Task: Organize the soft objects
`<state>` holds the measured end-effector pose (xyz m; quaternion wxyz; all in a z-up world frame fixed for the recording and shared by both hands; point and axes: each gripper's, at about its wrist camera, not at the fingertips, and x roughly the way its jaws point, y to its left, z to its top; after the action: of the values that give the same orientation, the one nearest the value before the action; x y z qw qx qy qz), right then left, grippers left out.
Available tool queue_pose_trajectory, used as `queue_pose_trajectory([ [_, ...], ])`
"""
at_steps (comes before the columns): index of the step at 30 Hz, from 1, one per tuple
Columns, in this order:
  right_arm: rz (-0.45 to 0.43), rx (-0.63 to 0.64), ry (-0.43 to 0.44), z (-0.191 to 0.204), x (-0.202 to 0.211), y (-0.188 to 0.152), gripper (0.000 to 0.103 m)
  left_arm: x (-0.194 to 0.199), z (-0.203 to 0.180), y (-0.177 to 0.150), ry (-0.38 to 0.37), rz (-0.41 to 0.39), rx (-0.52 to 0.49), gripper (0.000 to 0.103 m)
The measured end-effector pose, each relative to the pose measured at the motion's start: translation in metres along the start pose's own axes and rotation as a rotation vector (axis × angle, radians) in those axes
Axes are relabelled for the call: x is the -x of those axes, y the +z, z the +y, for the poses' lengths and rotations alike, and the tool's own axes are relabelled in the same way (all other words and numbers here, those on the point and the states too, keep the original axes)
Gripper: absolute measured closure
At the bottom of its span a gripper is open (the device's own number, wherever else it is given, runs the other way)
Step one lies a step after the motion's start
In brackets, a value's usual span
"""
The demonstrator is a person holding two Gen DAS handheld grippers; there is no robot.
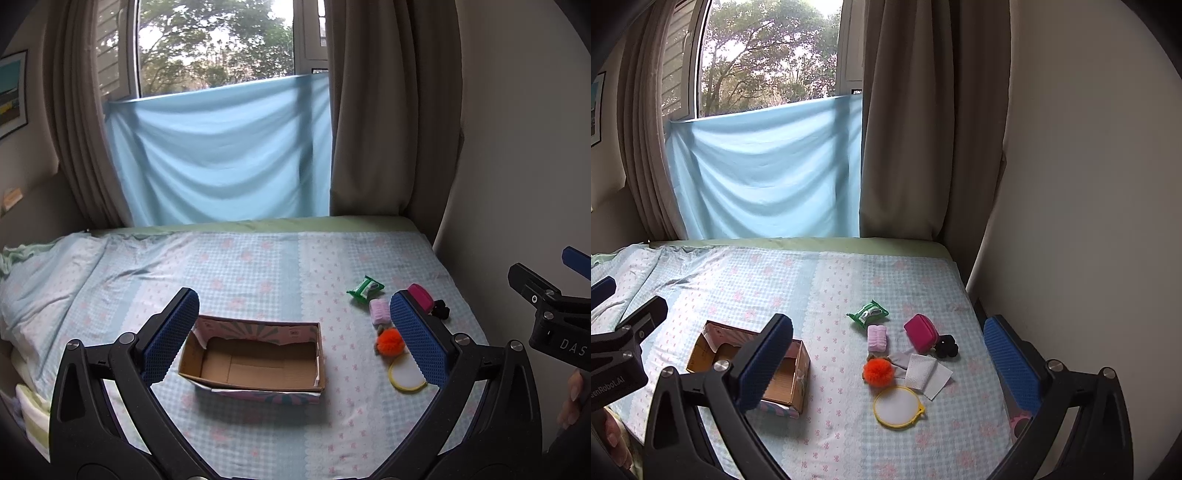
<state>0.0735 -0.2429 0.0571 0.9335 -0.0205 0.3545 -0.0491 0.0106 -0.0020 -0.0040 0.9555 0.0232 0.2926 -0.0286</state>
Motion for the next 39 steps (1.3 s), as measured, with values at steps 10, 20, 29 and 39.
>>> queue_pose_trajectory([
  [10, -0.008, -0.007, 0.001, -0.0057, 0.0045, 0.0001, 0.0, 0.0, -0.0003, 0.0004, -0.002, 0.001, 0.0, 0.0],
  [20, -0.008, -0.008, 0.007, -0.0057, 0.0055, 0.0003, 0.0, -0.0003, -0.0015, 0.0006, 0.001, -0.002, 0.0, 0.0],
  [29, -0.008, -0.005, 0.005, -0.0053, 0.0063, 0.0002, 0.0, -0.0003, -0.0003, -0.0007, 0.001, -0.002, 0.012, 0.0],
  [39, -0.004, -0.006, 0.006, -0.0041, 0.0062, -0.0005, 0.0, -0.0005, 0.0, -0.0024, 0.001, -0.002, 0.018, 0.0],
])
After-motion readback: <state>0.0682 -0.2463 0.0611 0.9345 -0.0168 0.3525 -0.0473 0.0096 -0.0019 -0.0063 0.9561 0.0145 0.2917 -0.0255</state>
